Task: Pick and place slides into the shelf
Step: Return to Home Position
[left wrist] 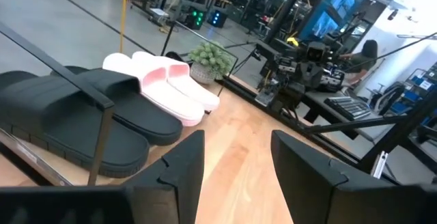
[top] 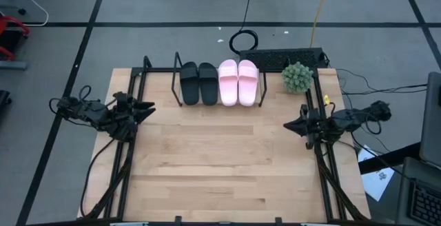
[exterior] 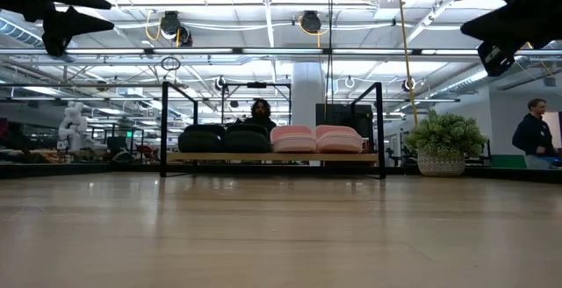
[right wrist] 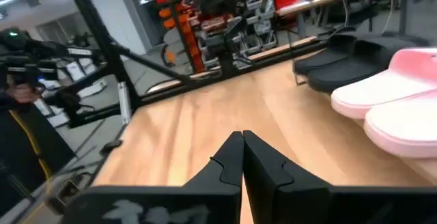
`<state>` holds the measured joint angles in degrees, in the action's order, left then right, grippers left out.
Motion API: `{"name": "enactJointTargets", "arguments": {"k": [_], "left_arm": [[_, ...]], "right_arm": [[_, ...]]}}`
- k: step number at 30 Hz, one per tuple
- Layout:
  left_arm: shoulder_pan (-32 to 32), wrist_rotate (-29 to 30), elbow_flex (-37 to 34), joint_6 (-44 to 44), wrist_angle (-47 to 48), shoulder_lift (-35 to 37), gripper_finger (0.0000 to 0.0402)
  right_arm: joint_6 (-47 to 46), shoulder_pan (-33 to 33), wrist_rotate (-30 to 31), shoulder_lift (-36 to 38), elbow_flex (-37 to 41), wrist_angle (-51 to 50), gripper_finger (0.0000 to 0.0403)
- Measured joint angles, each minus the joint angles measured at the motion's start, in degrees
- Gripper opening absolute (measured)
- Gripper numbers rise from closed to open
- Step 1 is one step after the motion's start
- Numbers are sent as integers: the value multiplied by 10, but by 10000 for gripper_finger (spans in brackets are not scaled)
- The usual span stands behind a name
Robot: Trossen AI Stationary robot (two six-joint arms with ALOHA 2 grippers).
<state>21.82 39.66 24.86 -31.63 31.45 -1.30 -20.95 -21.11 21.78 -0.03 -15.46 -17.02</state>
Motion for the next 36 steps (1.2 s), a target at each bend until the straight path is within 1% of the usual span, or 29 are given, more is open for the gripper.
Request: {"name": "enactJointTargets", "arguments": {"k": [3,7,9,12,14,15,18,22,24,29,32,36], "left_arm": [[0,1,0,0,0,0,170],[0,10,0,5,9,0,170],[0,21,0,-2,32,0,170],[0,32,-1,-39,82,0,170],[0,44,-12,-41,75,0,170],[0,52,-19,-33,65,0,170],[0,68,-51,1,13,0,170],[0,52,-88,-25,9,0,170],[0,55,-106,-26,-18,0,170],[0,55,-153,21,-125,0,170],[0,54,-179,24,-153,0,170],[0,47,-190,20,-155,0,170]], "right_arm": [[14,51,-48,0,17,5,0],[17,146,-120,0,36,11,0],[22,199,-161,0,46,26,0],[21,272,-238,0,54,40,0],[12,309,-290,0,66,36,0],[8,324,-303,-1,71,38,0],[13,357,-297,-1,92,84,0],[29,373,-300,-1,102,138,0],[35,373,-305,-2,102,135,0],[35,373,-306,-11,102,125,0],[41,373,-306,-13,102,125,0],[44,373,-306,-13,102,122,0]]}}
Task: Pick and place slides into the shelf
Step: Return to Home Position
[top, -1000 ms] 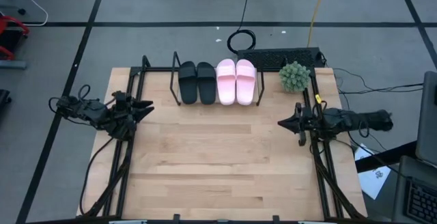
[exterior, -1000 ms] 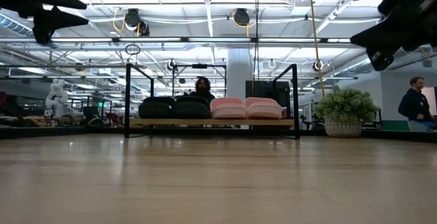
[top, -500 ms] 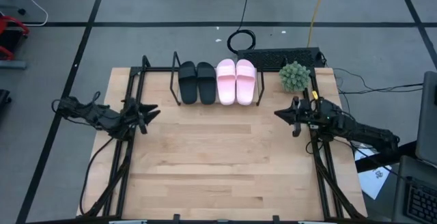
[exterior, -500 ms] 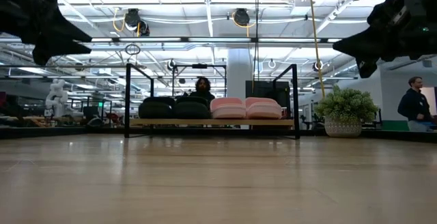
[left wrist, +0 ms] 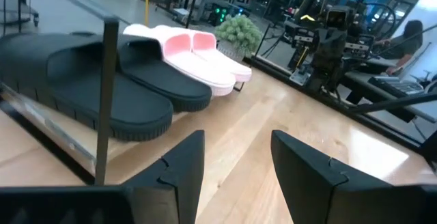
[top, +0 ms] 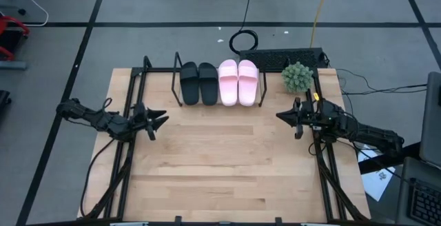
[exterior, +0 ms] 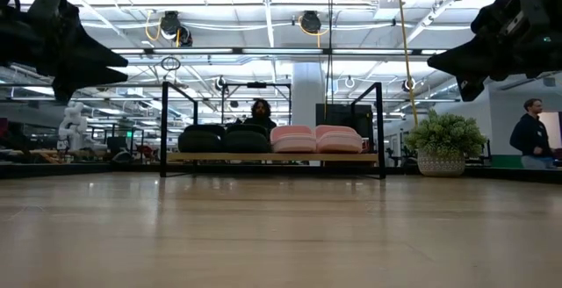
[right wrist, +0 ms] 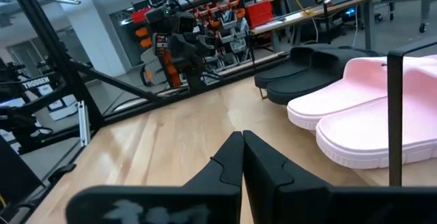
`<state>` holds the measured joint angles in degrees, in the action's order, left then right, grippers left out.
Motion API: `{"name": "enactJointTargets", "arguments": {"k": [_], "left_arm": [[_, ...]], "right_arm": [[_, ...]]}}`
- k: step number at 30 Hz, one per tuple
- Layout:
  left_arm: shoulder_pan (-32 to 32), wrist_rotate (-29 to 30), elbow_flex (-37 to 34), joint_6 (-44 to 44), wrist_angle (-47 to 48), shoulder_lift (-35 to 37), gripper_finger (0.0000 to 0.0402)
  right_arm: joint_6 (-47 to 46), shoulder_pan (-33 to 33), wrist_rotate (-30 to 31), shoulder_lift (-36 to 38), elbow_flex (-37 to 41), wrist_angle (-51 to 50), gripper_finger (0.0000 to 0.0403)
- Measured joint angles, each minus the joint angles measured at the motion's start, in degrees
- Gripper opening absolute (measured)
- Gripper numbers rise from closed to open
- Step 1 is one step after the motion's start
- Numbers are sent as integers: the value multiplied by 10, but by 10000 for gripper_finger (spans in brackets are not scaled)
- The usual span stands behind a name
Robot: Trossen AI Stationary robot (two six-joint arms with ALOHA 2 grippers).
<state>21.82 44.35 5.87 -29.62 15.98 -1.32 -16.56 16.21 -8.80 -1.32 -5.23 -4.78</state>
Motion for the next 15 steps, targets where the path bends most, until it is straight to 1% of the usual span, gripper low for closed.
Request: {"name": "enactJointTargets", "arguments": {"k": [3,5,9,13,15], "left_arm": [[0,-2,5,35,-1,0,170],[0,-7,5,39,-2,0,170],[-1,-40,-4,59,-18,-1,170],[-1,-89,-32,137,-136,-1,170],[-1,-105,-49,178,-192,-1,170]], "right_arm": [[9,0,0,0,0,0,0],[13,0,0,0,0,0,0],[39,0,0,0,0,3,0],[71,0,-1,0,0,3,0],[78,0,-1,0,0,3,0]]}}
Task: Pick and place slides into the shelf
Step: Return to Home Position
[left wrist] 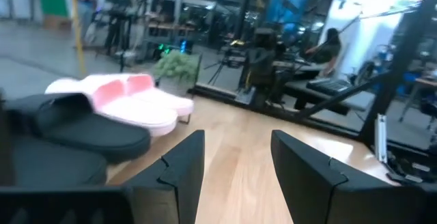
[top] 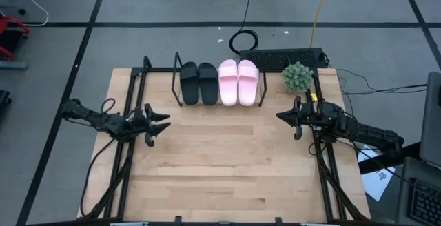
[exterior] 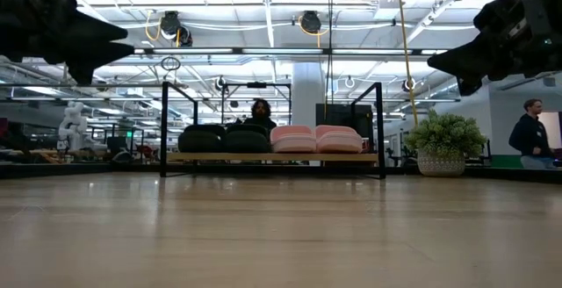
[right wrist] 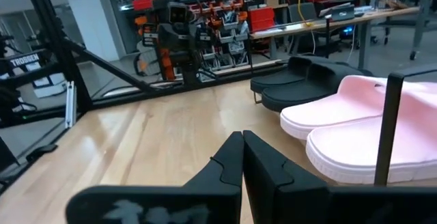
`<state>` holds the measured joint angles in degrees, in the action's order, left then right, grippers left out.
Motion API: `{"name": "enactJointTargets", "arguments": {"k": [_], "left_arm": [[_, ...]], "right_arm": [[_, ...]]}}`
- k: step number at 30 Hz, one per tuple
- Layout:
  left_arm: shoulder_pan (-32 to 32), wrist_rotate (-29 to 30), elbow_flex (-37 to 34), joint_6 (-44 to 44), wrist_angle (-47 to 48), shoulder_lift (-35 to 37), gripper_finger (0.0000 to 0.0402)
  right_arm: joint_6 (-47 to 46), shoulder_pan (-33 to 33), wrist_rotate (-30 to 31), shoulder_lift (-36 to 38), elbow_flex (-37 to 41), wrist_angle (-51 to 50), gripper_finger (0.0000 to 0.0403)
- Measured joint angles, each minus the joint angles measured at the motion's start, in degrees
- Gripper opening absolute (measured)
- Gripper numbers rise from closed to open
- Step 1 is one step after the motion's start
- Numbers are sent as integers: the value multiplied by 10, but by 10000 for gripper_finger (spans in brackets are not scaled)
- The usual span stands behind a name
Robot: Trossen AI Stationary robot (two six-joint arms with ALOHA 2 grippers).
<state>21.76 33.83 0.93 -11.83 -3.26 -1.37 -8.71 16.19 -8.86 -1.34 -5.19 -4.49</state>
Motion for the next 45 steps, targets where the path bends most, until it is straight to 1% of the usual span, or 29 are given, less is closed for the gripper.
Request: {"name": "enactJointTargets", "arguments": {"k": [3,7,11,17,24,33,45], "left_arm": [[0,-26,-3,30,-8,-2,170],[0,-44,-3,38,-7,-9,170],[0,-45,-3,35,-7,-20,170],[0,-44,-3,-8,-6,-25,170],[0,-43,-3,-7,-5,-25,170],[0,-43,-3,-6,-5,-25,170],[0,-43,-3,-6,-5,-25,170]], "right_arm": [[15,0,0,0,0,0,0],[39,0,0,0,0,0,0],[53,0,0,0,0,0,0],[53,0,0,0,1,3,0],[53,0,0,0,1,11,0],[53,-1,-2,0,4,57,0],[53,-1,-1,0,3,63,0]]}}
